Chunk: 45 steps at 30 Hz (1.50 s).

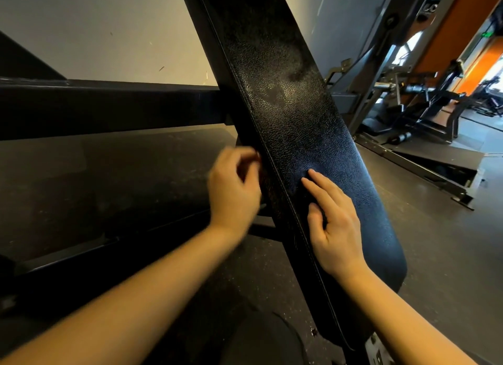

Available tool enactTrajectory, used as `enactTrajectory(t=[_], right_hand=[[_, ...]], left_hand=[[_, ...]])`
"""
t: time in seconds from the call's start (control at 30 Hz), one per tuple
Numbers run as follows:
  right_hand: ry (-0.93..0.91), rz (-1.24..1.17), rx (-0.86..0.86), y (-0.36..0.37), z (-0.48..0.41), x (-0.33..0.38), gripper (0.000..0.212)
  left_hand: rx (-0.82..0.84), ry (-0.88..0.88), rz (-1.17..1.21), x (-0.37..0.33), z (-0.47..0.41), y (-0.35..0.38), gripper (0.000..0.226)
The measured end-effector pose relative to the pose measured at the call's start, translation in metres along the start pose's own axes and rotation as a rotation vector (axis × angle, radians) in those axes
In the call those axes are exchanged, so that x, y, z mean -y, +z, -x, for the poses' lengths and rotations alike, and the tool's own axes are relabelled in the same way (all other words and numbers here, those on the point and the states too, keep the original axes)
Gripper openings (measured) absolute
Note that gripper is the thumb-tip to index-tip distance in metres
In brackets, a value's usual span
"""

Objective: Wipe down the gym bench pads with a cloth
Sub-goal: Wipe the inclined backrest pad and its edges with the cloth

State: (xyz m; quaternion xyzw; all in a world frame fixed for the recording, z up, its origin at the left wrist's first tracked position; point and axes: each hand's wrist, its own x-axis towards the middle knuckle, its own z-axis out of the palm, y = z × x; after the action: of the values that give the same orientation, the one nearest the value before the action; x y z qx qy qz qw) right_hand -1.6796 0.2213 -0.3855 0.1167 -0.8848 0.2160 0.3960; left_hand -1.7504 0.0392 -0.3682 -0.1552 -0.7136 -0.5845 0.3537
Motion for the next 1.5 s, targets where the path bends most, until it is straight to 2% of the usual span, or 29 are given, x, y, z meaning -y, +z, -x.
enactTrajectory(t=[0.1,0.17,0.23,0.33,0.4,0.47,0.53,0.67,0.73,0.83,1.0,1.13,1.23,1.3,1.4,1.5], right_hand=[[-0.008,0.005,-0.001,0.001,-0.001,-0.001,0.045],[-0.003,0.007,0.005,0.000,0.000,-0.001,0.045],[0.000,0.004,0.012,-0.001,0.001,0.001,0.045],[0.007,0.010,0.015,-0.003,0.001,0.002,0.045],[0.014,0.010,0.016,-0.004,0.001,0.002,0.045],[0.018,0.005,0.016,-0.003,0.001,0.003,0.045],[0.018,0.001,0.016,-0.003,0.001,0.004,0.045],[0.011,0.000,0.015,-0.003,0.000,0.002,0.045],[0.017,-0.006,0.020,-0.003,0.000,0.002,0.045],[0.025,-0.011,0.025,-0.002,0.000,0.001,0.045],[0.026,-0.023,0.021,-0.003,0.001,0.001,0.045],[0.027,-0.026,0.022,-0.003,0.001,0.001,0.044],[0.018,-0.032,0.017,-0.003,0.001,0.002,0.044],[0.019,-0.032,0.016,-0.003,0.001,0.000,0.044],[0.021,-0.029,0.015,-0.002,0.000,0.001,0.044],[0.021,-0.027,0.017,-0.003,0.000,0.002,0.044]], left_hand=[[0.306,-0.026,0.097,-0.012,0.083,-0.010,0.017],[0.433,-0.035,0.123,-0.010,0.093,-0.017,0.013],[0.382,-0.026,0.103,-0.006,0.065,-0.024,0.011],[0.096,-0.091,0.097,-0.004,-0.003,-0.038,0.010],[-0.106,-0.223,0.145,-0.006,-0.040,-0.046,0.020],[-0.194,-0.386,0.272,-0.011,-0.055,-0.046,0.029],[-0.166,-0.450,0.335,-0.014,-0.051,-0.040,0.031],[0.121,-0.395,0.230,-0.008,-0.021,-0.028,0.029],[0.188,-0.356,0.175,-0.004,-0.012,-0.029,0.034],[0.183,-0.325,0.225,-0.006,-0.013,-0.033,0.043],[0.119,-0.296,0.250,-0.011,-0.022,-0.026,0.019],[0.087,-0.207,0.158,-0.003,-0.007,-0.014,0.018],[0.219,-0.176,0.107,0.000,0.052,-0.017,0.021],[0.296,-0.150,0.108,0.000,0.057,-0.024,0.020],[0.077,-0.133,0.094,0.003,-0.004,-0.024,0.020],[0.020,-0.087,0.052,-0.002,-0.030,-0.015,0.018]])
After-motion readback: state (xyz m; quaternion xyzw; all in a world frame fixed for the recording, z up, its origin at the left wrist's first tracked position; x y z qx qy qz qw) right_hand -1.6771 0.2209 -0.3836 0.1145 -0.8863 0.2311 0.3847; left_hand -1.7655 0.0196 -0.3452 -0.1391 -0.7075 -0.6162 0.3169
